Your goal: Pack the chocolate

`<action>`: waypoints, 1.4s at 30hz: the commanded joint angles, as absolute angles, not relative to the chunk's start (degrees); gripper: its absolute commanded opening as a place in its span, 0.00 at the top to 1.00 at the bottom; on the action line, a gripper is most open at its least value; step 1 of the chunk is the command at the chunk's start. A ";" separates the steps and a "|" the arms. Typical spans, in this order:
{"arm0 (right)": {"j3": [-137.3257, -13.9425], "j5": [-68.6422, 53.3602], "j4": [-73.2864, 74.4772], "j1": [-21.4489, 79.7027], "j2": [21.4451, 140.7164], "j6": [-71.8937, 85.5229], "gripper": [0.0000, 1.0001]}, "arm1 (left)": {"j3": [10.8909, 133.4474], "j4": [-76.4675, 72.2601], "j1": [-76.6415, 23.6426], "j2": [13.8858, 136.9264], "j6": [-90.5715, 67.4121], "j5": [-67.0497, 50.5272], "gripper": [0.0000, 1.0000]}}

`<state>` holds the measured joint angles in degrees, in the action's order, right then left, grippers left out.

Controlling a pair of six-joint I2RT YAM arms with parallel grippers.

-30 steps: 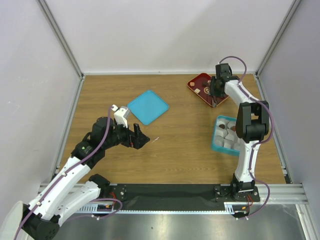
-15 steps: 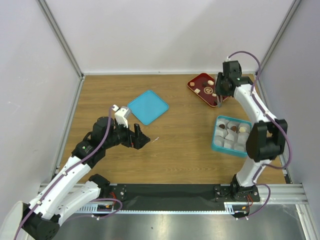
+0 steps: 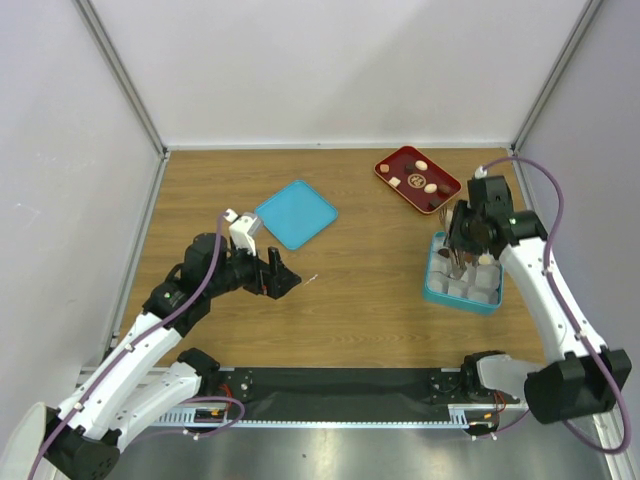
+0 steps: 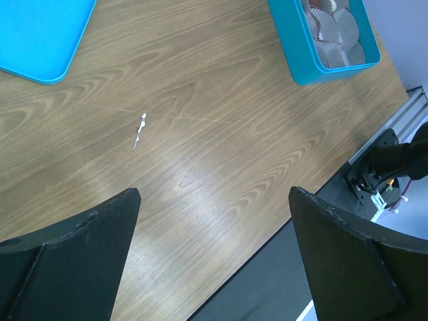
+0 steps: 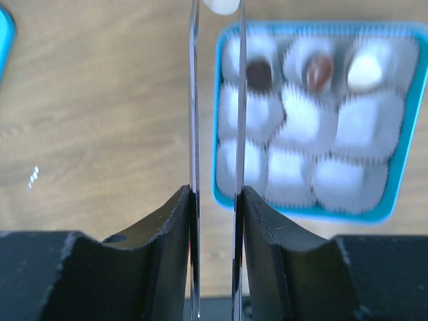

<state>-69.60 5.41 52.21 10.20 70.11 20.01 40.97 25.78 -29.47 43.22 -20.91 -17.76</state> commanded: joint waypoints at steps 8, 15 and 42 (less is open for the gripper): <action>-62.05 3.61 58.71 10.28 61.61 24.87 0.66 | 41.22 23.82 -28.92 41.84 -19.95 -19.16 0.00; -58.98 2.73 59.24 10.63 60.21 25.40 0.66 | 40.96 23.91 -28.92 41.13 -20.21 -18.98 0.00; -55.72 3.96 60.64 13.89 57.57 28.65 0.59 | 40.96 23.82 -28.92 41.40 -20.21 -19.07 0.00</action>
<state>-55.11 2.72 60.20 13.56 58.50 27.57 40.97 25.41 -29.43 41.89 -20.91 -18.26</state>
